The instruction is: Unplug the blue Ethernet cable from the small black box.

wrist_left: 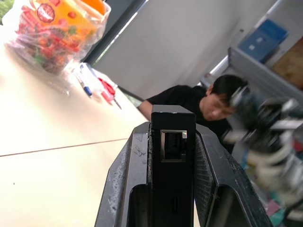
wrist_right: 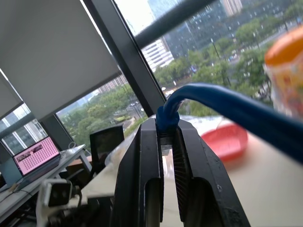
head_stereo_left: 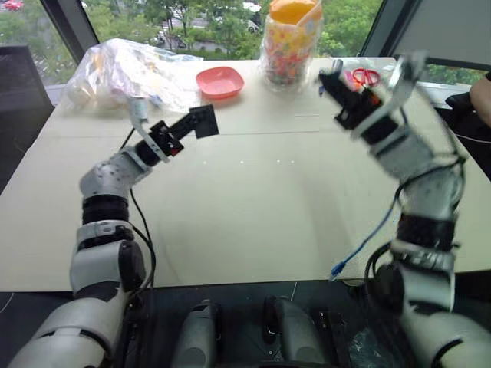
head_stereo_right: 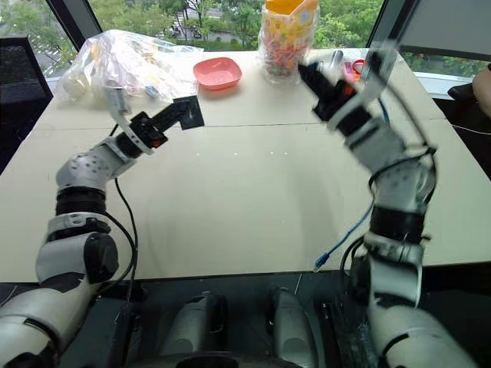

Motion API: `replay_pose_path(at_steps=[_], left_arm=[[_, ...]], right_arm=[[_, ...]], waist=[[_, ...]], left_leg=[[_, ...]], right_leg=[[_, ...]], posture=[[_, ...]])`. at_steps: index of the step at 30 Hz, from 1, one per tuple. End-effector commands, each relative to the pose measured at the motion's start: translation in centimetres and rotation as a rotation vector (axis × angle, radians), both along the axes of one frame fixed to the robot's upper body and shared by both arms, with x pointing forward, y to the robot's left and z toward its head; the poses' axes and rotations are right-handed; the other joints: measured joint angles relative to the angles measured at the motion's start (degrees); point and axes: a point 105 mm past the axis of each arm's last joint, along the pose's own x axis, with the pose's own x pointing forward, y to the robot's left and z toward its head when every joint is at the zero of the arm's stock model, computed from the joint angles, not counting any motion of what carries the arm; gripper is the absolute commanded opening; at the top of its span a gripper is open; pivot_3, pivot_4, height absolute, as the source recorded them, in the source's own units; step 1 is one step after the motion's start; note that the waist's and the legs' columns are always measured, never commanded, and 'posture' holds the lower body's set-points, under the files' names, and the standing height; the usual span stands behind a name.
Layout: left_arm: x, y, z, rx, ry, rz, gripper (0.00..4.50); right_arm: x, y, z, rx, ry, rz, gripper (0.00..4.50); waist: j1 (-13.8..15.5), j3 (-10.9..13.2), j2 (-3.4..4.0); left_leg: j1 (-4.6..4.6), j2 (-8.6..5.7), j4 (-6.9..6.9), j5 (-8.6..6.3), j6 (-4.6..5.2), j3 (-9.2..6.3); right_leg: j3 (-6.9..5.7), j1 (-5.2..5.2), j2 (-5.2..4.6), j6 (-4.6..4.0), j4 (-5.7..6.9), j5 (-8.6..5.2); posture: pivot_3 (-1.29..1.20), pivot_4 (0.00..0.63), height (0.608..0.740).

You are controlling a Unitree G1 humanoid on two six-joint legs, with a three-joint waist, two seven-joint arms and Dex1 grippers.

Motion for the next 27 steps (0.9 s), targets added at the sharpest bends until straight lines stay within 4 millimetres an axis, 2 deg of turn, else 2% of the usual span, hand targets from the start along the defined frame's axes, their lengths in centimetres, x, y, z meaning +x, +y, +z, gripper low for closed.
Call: replay_pose_path(at_steps=[1, 4, 7, 8, 11, 14, 15, 17, 20, 23, 26, 27], left_arm=[[0.1, -0.7, 1.5, 0.052, -0.115, 0.058, 0.5], [0.0, -1.6, 1.2, 0.078, -0.142, 0.076, 0.5], [-0.7, -3.5, 0.0, 0.241, -0.233, 0.086, 0.5], [-0.9, -3.9, -0.2, 0.266, -0.25, 0.082, 0.5], [-1.5, -4.7, -0.2, 0.279, -0.289, 0.085, 0.5], [-1.8, -5.3, -0.2, 0.297, -0.315, 0.093, 0.5], [-1.9, -5.4, -0.3, 0.303, -0.32, 0.098, 0.5], [-1.9, -5.5, -0.3, 0.308, -0.324, 0.104, 0.5], [-2.0, -5.9, -0.5, 0.329, -0.336, 0.107, 0.5], [-1.7, -6.4, -1.0, 0.335, -0.334, 0.114, 0.5], [-1.0, -7.4, -1.5, 0.34, -0.329, 0.129, 0.5], [-0.6, -7.7, -1.5, 0.352, -0.336, 0.143, 0.5]], right_arm=[[1.9, -0.9, -0.3, -0.038, 0.027, -0.035, 0.05], [3.5, -1.4, -1.4, -0.069, 0.069, -0.073, 0.05], [5.7, -2.4, -4.9, -0.095, 0.194, -0.153, 0.05], [6.0, -2.5, -5.5, -0.1, 0.212, -0.163, 0.05], [7.5, -3.3, -10.5, -0.157, 0.351, -0.252, 0.05], [8.1, -3.9, -15.1, -0.212, 0.483, -0.302, 0.05], [8.1, -4.0, -16.2, -0.226, 0.511, -0.302, 0.05], [8.0, -4.1, -17.1, -0.235, 0.527, -0.295, 0.05], [7.9, -4.6, -18.2, -0.226, 0.562, -0.316, 1.18], [7.8, -4.7, -18.8, -0.242, 0.57, -0.324, 2.72], [6.8, -3.8, -20.0, -0.311, 0.613, -0.281, 4.32], [6.0, -3.0, -20.3, -0.346, 0.618, -0.236, 4.42]], waist=[[-0.1, 0.0, -0.04], [-0.1, 0.0, -0.02], [-0.1, 0.0, -0.02], [-0.1, 0.0, -0.02], [-0.1, 0.0, -0.01], [0.0, 0.0, -0.01], [0.0, 0.0, -0.01], [-0.1, 0.0, 0.01], [-0.2, 0.0, 0.03], [-0.2, 0.0, 0.03], [-0.1, 0.0, 0.04], [0.1, 0.0, 0.04]], left_leg=[[0.0, 0.0, -0.02, -0.04, 0.05, 0.01], [-0.02, -0.04, -0.06, -0.05, 0.07, 0.17], [-0.02, -0.06, -0.05, -0.05, 0.08, 0.32], [-0.01, -0.07, -0.05, -0.04, 0.08, 0.33], [-0.02, -0.06, -0.04, -0.04, 0.07, 0.32], [-0.01, -0.05, -0.01, -0.04, 0.07, 0.3], [-0.01, -0.05, -0.01, -0.04, 0.07, 0.29], [-0.01, -0.06, -0.01, -0.04, 0.07, 0.3], [-0.01, -0.06, -0.01, -0.04, 0.07, 0.29], [0.0, -0.05, -0.01, -0.04, 0.07, 0.29], [0.05, -0.04, 0.01, -0.03, 0.07, 0.27], [0.04, -0.04, 0.01, -0.03, 0.07, 0.25]], right_leg=[[-0.01, 0.01, 0.02, -0.03, 0.0, 0.0], [0.02, -0.02, -0.04, -0.06, -0.01, 0.03], [0.05, -0.05, -0.09, -0.05, 0.01, 0.05], [0.05, -0.04, -0.09, -0.05, 0.01, 0.05], [0.05, -0.04, -0.09, -0.05, 0.02, 0.05], [0.04, -0.03, -0.09, -0.05, 0.04, 0.05], [0.04, -0.02, -0.09, -0.05, 0.04, 0.05], [0.04, -0.02, -0.1, -0.05, 0.03, 0.05], [0.07, -0.05, -0.1, -0.04, 0.05, 0.06], [0.06, -0.05, -0.06, 0.02, 0.07, 0.02], [0.05, 0.0, -0.05, 0.05, 0.08, 0.0], [0.05, 0.0, -0.06, 0.06, 0.08, -0.01]], posture=[[0.0, 0.15, 0.74], [0.0, 0.15, 0.74], [0.0, 0.15, 0.74], [0.0, 0.15, 0.74], [0.0, 0.15, 0.74], [0.0, 0.15, 0.74], [0.0, 0.15, 0.74], [0.0, 0.15, 0.74], [0.0, 0.15, 0.74], [0.0, 0.15, 0.74], [0.0, 0.15, 0.74], [0.0, 0.15, 0.74]])
